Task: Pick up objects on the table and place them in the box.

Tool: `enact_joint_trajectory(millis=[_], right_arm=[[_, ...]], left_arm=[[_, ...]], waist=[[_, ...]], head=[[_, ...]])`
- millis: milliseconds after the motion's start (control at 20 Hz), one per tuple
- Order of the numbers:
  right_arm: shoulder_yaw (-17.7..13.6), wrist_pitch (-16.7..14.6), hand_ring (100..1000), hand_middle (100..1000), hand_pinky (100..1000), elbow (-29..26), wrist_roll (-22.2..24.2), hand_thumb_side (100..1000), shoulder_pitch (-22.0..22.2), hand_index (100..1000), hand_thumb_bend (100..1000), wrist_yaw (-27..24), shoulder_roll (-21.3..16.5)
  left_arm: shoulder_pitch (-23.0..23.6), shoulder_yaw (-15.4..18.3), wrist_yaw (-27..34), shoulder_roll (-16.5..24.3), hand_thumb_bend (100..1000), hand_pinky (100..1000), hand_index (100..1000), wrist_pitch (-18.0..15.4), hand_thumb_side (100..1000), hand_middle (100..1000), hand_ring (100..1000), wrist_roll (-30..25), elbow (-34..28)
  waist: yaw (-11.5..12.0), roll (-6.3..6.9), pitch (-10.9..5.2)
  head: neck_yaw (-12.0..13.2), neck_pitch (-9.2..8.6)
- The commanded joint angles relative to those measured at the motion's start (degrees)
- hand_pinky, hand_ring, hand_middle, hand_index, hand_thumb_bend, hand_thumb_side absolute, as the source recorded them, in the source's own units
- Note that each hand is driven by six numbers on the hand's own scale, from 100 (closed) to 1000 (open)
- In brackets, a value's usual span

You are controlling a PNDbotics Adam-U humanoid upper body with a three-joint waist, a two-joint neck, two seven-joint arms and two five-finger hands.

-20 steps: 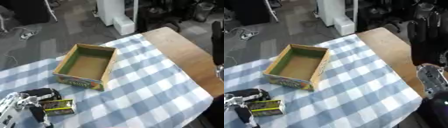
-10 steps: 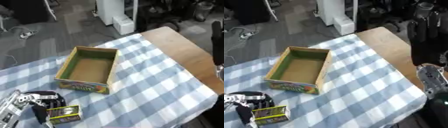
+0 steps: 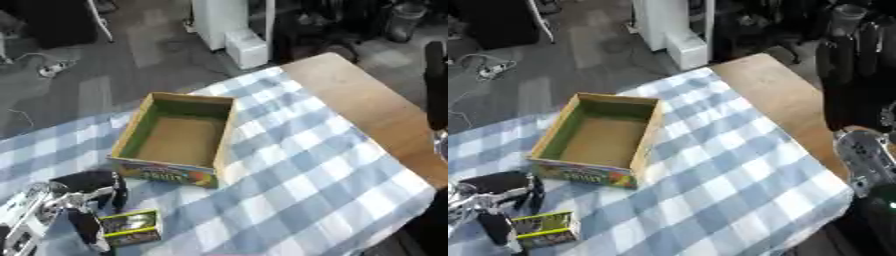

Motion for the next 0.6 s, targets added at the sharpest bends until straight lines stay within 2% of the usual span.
enact_joint_trajectory(millis=[50, 150, 200, 250, 300, 350, 400, 450, 600], right_arm=[[-0.6, -0.13, 280, 254, 335, -0.74, -0.09, 856, -0.8, 420, 100, -0.28, -1.47], [-0.62, -0.13, 280, 254, 335, -0.74, -0.11, 856, -0.81, 420, 100, -0.31, -1.47], [-0.62, -0.13, 280, 254, 335, -0.74, -0.11, 856, -0.81, 420, 100, -0.31, -1.47], [-0.62, -0.12, 279, 254, 334, -0.74, -0.11, 856, -0.81, 420, 100, -0.3, -1.47], [-0.62, -0.1, 279, 254, 334, -0.74, -0.11, 856, -0.82, 420, 100, -0.28, -1.47], [-0.62, -0.08, 279, 254, 334, -0.74, -0.11, 856, -0.82, 420, 100, -0.27, -1.47], [-0.62, -0.07, 280, 254, 334, -0.74, -0.11, 856, -0.83, 420, 100, -0.27, -1.47], [-0.62, -0.05, 279, 254, 334, -0.74, -0.12, 856, -0.85, 420, 100, -0.27, -1.47], [-0.62, 0.02, 279, 254, 334, -0.74, -0.15, 856, -0.89, 420, 100, -0.31, -1.49]], left_arm=[[0.04, 0.74, -2.99, 0.46, 766, 100, 375, -2.21, 331, 335, 201, 7.7, 1.78], [0.37, 1.11, -2.53, -0.12, 606, 100, 380, -2.51, 383, 257, 101, 9.7, 3.97], [0.46, 1.3, -2.04, -0.39, 486, 100, 375, -2.42, 438, 218, 100, 10.26, 4.84], [0.49, 1.38, -1.59, -0.56, 303, 100, 357, -2.38, 533, 158, 100, 10.61, 5.43], [0.58, 1.5, -0.81, -0.78, 191, 100, 343, -2.31, 603, 118, 100, 10.83, 5.97], [0.58, 1.52, -0.14, -0.88, 125, 100, 334, -2.32, 648, 100, 100, 10.89, 6.33], [0.64, 1.52, 0.59, -1.01, 100, 100, 313, -2.46, 738, 100, 100, 10.87, 6.6], [0.67, 1.5, 1.38, -1.08, 100, 100, 297, -2.65, 768, 100, 100, 10.74, 6.84], [0.8, 1.19, 3.54, -1.04, 100, 100, 273, -3.24, 752, 100, 100, 9.26, 7.3]], waist=[[-0.03, -0.41, -0.29], [-0.03, -0.42, -0.28], [-0.02, -0.42, -0.27], [-0.03, -0.42, -0.27], [-0.04, -0.43, -0.27], [-0.05, -0.43, -0.27], [-0.06, -0.44, -0.27], [-0.07, -0.44, -0.27], [-0.12, -0.43, -0.27]], head=[[-0.37, -0.05], [-0.44, -0.06], [-0.48, -0.06], [-0.51, -0.06], [-0.55, -0.03], [-0.56, -0.02], [-0.57, 0.0], [-0.58, -0.01], [-0.63, -0.04]])
